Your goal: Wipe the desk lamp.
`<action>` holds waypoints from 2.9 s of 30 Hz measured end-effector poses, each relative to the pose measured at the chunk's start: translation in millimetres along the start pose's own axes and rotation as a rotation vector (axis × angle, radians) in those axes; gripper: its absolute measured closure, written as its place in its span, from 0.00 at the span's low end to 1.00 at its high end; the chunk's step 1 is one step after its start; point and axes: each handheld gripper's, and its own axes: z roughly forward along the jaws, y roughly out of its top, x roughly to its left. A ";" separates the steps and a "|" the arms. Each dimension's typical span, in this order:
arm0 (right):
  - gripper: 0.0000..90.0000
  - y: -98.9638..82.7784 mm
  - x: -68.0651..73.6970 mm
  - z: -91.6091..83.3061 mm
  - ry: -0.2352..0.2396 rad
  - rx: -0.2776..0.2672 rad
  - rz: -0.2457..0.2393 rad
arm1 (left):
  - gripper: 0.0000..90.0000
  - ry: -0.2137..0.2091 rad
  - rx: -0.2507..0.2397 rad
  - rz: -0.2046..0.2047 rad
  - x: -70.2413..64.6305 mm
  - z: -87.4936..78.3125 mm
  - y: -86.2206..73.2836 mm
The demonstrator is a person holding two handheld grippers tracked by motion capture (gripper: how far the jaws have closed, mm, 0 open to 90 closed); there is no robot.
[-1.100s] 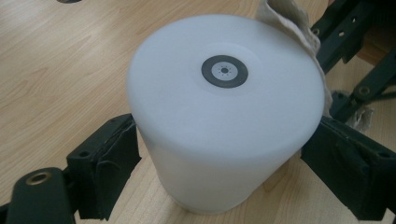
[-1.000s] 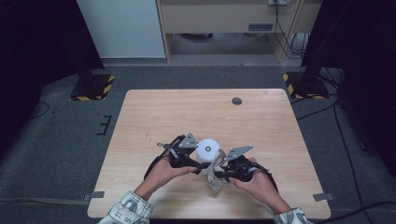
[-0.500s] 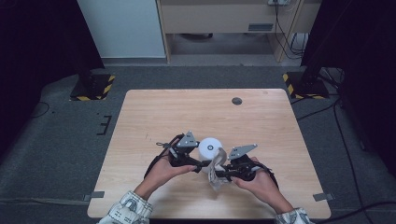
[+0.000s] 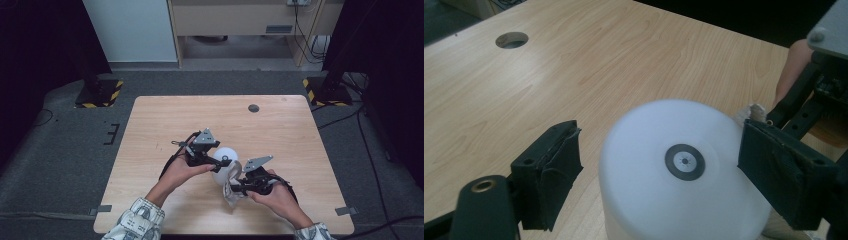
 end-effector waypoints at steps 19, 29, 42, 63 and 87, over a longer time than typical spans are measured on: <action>0.85 5.3 -14.9 -24.5 -0.036 -0.108 0.061 | 0.25 -0.056 0.013 -0.045 2.3 1.9 -0.2; 0.85 4.8 -26.4 -25.9 -0.079 -0.113 0.100 | 0.26 -0.059 0.018 -0.044 2.4 -0.2 -1.0; 0.85 7.2 -36.5 -10.2 -0.139 -0.062 0.127 | 0.27 -0.073 0.016 -0.068 3.5 -1.1 -3.5; 0.85 14.3 -11.4 -31.4 -0.089 -0.148 0.081 | 0.27 -0.075 0.015 -0.077 4.3 -1.4 -4.0; 0.85 20.5 15.1 1.4 0.062 -0.114 0.023 | 0.27 -0.072 0.015 -0.075 5.2 -2.8 -4.7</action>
